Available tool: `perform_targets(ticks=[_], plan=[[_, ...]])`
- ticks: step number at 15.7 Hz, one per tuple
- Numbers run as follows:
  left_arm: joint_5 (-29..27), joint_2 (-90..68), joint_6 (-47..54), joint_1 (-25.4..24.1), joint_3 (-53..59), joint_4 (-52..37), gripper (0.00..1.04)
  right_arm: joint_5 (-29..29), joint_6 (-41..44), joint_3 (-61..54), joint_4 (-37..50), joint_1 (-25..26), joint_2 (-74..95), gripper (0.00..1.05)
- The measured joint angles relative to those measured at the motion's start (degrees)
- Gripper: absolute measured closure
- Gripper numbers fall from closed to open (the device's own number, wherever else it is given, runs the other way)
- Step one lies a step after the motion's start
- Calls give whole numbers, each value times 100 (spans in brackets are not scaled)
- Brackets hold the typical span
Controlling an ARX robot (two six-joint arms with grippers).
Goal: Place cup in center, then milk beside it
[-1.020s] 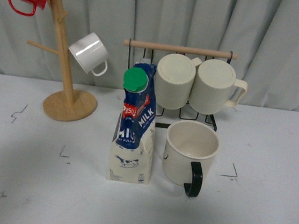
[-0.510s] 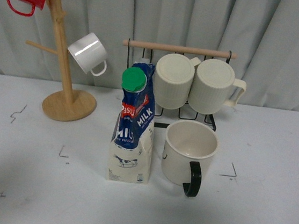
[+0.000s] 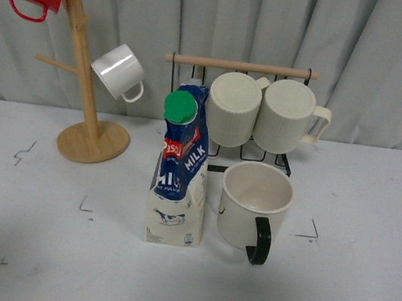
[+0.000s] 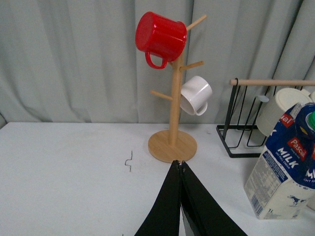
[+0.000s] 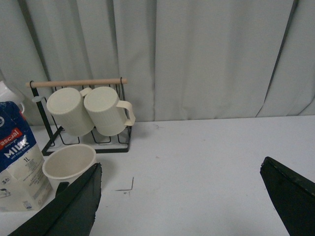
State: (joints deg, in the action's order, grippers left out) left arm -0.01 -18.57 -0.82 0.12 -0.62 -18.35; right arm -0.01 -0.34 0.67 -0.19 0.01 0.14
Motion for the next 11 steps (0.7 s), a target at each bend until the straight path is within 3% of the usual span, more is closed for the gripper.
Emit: perform_targets(ticks=[8, 9, 11], plan=[[2, 916, 0, 0, 0, 925, 103, 2, 0, 0, -2, 0, 0, 6], [20, 1508, 0, 0, -4, 1816, 103, 0, 2, 0, -2, 0, 0, 6], [0, 1827, 0, 0, -22, 1834, 103, 2, 0, 0, 2, 0, 0, 6]])
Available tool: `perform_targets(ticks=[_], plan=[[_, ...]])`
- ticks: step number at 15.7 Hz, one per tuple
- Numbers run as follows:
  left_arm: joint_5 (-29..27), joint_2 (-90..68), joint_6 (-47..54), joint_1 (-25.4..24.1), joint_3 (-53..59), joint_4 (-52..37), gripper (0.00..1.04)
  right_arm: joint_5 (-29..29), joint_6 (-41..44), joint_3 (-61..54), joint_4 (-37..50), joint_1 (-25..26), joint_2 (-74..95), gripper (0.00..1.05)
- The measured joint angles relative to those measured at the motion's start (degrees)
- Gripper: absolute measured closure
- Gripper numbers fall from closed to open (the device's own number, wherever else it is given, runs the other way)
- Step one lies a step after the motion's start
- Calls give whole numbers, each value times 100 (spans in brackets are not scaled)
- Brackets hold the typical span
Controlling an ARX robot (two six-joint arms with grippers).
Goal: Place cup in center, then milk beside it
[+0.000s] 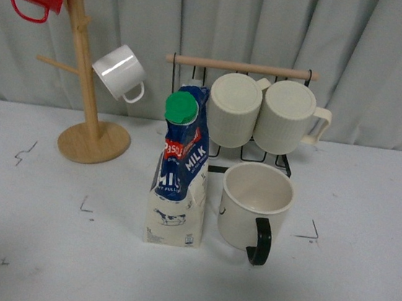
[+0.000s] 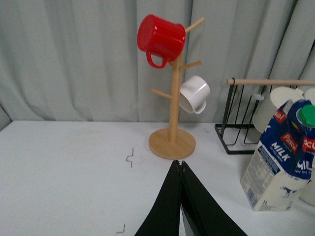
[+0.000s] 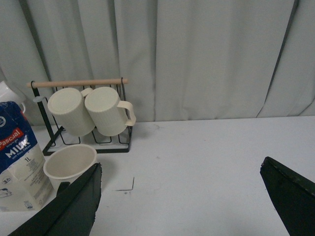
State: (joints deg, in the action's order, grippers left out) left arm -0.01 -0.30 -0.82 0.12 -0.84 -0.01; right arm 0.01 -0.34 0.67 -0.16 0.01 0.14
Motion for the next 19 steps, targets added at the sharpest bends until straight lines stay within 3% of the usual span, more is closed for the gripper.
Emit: perform_targets(ticks=[4, 12, 19], plan=[[0, 7, 0, 0, 20, 20, 100, -2, 0, 0, -2, 0, 0, 6], [0, 7, 4, 0, 20, 22, 5, -2, 0, 0, -4, 0, 0, 6], [0, 7, 2, 0, 20, 22, 7, -2, 0, 0, -4, 0, 0, 6]])
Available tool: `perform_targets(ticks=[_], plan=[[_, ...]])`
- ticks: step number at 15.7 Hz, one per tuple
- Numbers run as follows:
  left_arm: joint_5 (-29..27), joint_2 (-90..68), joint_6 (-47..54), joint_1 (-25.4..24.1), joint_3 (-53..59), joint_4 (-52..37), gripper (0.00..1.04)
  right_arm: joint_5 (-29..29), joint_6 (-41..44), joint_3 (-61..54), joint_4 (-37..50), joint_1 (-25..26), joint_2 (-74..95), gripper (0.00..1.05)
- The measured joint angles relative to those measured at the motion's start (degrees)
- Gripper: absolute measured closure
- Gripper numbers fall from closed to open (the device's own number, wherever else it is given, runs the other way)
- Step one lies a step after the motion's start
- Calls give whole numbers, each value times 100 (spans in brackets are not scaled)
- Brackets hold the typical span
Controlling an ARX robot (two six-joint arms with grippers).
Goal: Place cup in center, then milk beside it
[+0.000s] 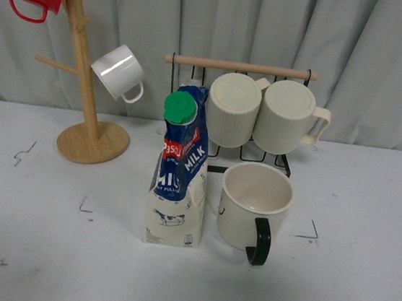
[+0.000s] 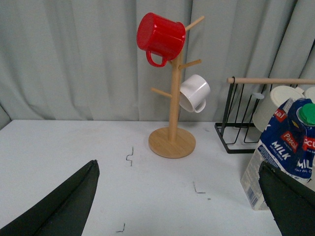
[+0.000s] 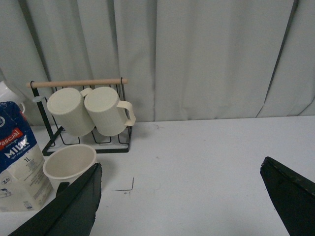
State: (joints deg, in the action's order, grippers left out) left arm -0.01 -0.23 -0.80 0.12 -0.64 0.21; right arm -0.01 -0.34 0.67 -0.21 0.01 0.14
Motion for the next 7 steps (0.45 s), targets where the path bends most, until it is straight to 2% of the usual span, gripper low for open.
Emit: perform_targets(ticks=[7], plan=[[0, 0, 0, 0, 0, 0, 7, 0, 0, 0, 0, 0, 0, 6]])
